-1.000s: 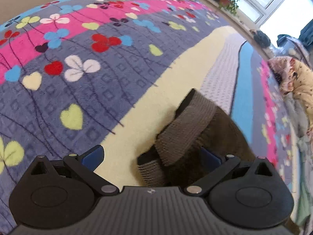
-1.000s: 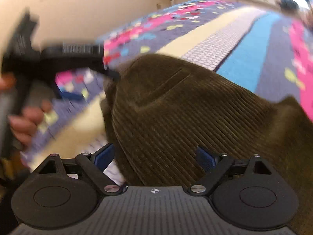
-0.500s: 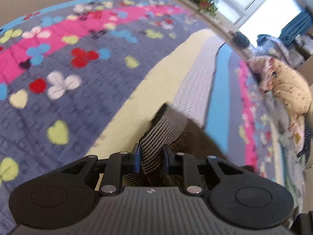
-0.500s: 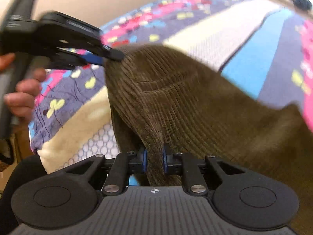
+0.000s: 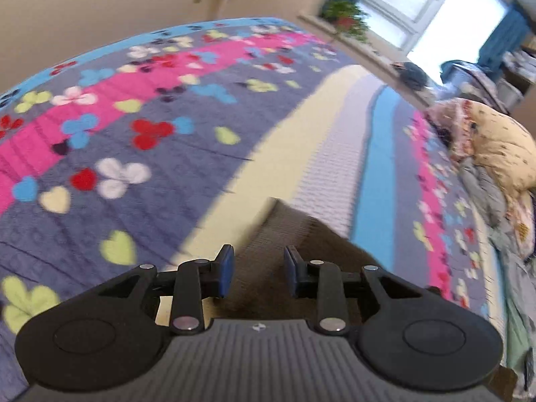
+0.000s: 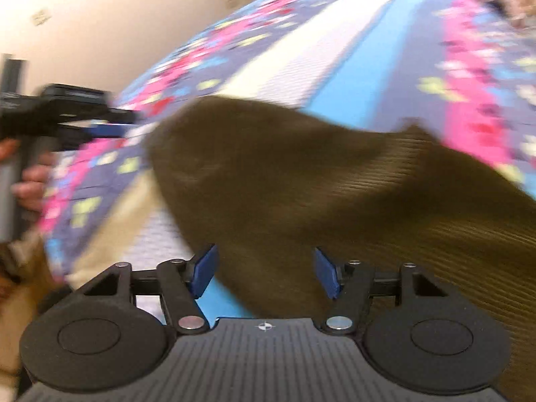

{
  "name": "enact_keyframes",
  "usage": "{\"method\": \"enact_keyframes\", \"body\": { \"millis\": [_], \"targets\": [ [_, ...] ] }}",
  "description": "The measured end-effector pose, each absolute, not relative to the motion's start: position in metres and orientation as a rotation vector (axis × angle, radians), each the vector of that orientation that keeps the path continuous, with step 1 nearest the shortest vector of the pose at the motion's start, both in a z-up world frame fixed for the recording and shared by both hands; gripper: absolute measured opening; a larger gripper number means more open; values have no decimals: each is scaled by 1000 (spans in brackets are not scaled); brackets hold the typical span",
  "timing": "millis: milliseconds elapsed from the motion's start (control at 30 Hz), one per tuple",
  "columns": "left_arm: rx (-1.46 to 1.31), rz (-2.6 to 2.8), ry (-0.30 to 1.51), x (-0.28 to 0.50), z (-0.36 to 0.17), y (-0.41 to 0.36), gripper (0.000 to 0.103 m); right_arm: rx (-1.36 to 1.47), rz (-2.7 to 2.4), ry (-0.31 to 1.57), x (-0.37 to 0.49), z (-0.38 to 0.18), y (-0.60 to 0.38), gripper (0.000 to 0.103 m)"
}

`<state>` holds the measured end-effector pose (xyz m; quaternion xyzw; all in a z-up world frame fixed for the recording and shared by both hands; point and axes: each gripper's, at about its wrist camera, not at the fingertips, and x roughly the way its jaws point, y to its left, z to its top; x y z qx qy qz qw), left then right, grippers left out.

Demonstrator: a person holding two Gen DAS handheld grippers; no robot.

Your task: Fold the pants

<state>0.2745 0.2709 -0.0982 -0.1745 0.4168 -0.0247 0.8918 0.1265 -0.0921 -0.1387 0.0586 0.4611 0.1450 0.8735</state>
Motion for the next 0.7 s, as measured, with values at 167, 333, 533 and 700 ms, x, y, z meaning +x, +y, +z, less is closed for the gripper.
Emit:
{"method": "enact_keyframes", "body": {
  "millis": [167, 333, 533, 700],
  "targets": [
    [-338, -163, 985, 281, -139, 208, 48, 62, 235, 1108, 124, -191, -103, 34],
    [-254, -141, 1018, 280, -168, 218, 25, -25, 296, 1099, 85, -182, -117, 35],
    [-295, -124, 1052, 291, -168, 217, 34, 187, 225, 902, 188, -117, -154, 38],
    [-250, -160, 1033, 285, -166, 207, 53, 376, 206, 1042, 304, -140, -166, 38]
  ]
}}
